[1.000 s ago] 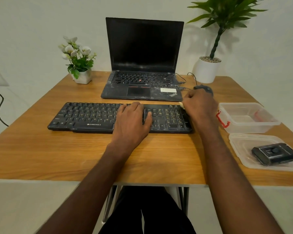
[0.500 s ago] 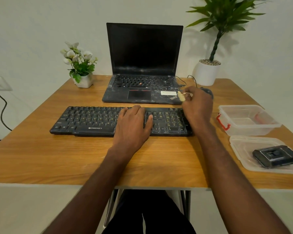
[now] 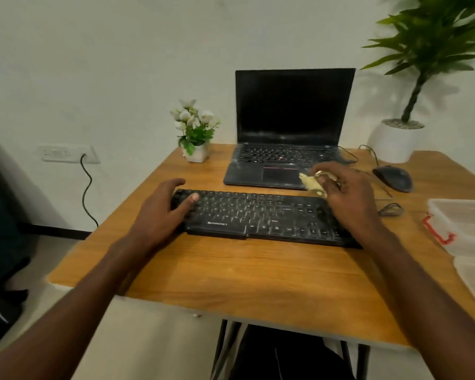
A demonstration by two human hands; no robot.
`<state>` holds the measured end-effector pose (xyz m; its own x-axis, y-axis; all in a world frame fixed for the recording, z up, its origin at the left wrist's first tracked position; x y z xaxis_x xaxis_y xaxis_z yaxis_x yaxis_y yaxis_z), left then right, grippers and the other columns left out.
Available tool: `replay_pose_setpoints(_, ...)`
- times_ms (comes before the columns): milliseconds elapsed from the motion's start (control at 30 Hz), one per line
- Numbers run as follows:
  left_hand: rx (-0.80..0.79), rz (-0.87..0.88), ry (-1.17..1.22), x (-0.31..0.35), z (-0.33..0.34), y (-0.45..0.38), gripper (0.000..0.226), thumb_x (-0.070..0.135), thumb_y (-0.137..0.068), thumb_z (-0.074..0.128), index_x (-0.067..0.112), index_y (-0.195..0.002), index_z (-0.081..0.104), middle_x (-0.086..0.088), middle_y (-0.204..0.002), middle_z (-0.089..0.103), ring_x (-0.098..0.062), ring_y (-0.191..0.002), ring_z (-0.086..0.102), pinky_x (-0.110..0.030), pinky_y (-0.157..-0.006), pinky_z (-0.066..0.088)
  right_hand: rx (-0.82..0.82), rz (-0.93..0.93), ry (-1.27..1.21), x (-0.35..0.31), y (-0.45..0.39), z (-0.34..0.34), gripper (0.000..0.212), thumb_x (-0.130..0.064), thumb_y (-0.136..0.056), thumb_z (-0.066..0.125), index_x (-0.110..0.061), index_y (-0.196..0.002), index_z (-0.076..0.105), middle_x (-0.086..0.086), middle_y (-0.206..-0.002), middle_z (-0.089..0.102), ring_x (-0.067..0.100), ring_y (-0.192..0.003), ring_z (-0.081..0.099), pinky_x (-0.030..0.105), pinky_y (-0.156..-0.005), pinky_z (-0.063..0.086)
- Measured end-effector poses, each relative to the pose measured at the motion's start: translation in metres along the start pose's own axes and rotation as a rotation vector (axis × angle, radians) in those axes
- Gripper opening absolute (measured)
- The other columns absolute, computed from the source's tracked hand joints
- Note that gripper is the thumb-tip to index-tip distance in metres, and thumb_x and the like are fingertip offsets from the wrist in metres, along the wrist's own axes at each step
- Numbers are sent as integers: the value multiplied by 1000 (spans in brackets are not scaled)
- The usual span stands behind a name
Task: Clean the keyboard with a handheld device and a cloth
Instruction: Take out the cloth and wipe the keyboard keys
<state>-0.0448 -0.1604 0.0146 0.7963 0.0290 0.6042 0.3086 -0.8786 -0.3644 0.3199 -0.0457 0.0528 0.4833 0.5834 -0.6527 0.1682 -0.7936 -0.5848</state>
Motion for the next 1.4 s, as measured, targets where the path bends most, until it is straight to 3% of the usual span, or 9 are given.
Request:
replay_pose_setpoints(167, -197, -160, 175, -36, 4, -6, 113, 94, -74, 60, 34, -165, 30, -5, -169, 40, -24, -144, 46, -45, -114, 42, -76, 20, -65, -40, -3, 37, 23, -17, -101, 63, -36, -106, 74, -16, -111, 71, 2, -100, 63, 23, -68, 51)
replay_pose_setpoints(300, -299, -161, 116, -45, 10, -14, 153, 107, -47, 64, 34, -170, 12, 2, -175, 28, -28, -157, 33, -57, -128, 27, -202, 320, -320, -69, -8, 86, 17, -32, -99, 66, -22, -108, 76, -7, -94, 74, 0, -73, 70, 19, -53, 52)
replay_pose_setpoints(433, -378, -182, 92, -54, 15, -16, 163, 104, -36, 72, 41, -169, 0, 3, -174, 30, -33, -158, 30, -58, -130, 21, -508, 577, -548, -90, -9, 151, 36, -30, -81, 84, -11, -111, 75, 6, -94, 80, 16, -82, 77, 27, -67, 59)
replay_pose_setpoints(533, -375, -190, 105, -53, 15, -17, 167, 100, -34, 76, 41, -169, -3, -1, -172, 33, -35, -157, 30, -57, -130, 22, -560, 421, -406, -108, -24, 185, 43, -11, -75, 89, -16, -115, 74, 4, -108, 76, 18, -95, 74, 31, -77, 61)
replay_pose_setpoints(733, -424, -154, 154, -59, 14, -19, 152, 89, -45, 89, 49, -163, 1, 5, -158, 50, -30, -149, 42, -55, -127, 30, -597, 72, -16, -137, -50, 250, 52, -21, -67, 93, -25, -115, 73, 0, -115, 71, 16, -107, 65, 39, -92, 56)
replay_pose_setpoints(933, -462, -189, 133, -64, 14, -18, 162, 87, -37, 94, 51, -163, -3, -2, -167, 39, -34, -153, 33, -60, -123, 34, -816, -198, 266, -149, -53, 251, 32, -22, -79, 86, -23, -109, 77, -5, -99, 74, 10, -92, 66, 26, -76, 55)
replay_pose_setpoints(1033, -459, -176, 138, -62, 14, -18, 163, 86, -37, 94, 50, -164, -3, 3, -169, 36, -34, -154, 32, -61, -125, 30, -916, -247, 434, -154, -64, 245, 28, -19, -78, 86, -24, -103, 77, -8, -96, 71, 11, -91, 65, 30, -79, 57)
replay_pose_setpoints(1200, -408, -183, 167, -66, 15, -19, 157, 84, -35, 96, 56, -160, 5, 1, -158, 49, -33, -148, 41, -58, -120, 39, -671, -239, 204, -159, -50, 247, 34, -21, -77, 87, -23, -109, 78, -6, -102, 73, 12, -97, 63, 29, -83, 51)
replay_pose_setpoints(1400, -453, -167, 141, -59, 13, -19, 163, 83, -40, 95, 46, -166, -2, 5, -171, 33, -36, -156, 27, -61, -126, 27, -943, -271, 375, -155, -46, 230, 32, -23, -75, 89, -30, -105, 78, -8, -98, 74, 10, -90, 66, 30, -79, 55)
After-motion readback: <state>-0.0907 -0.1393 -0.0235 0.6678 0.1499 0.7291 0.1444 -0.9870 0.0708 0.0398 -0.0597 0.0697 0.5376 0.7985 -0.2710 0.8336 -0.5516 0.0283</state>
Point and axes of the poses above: each hand's wrist, its own y-axis away from the middle knuckle, its own z-axis out of the palm, x = y × z, the point moved 6 cm from there along -y, towards the middle knuckle
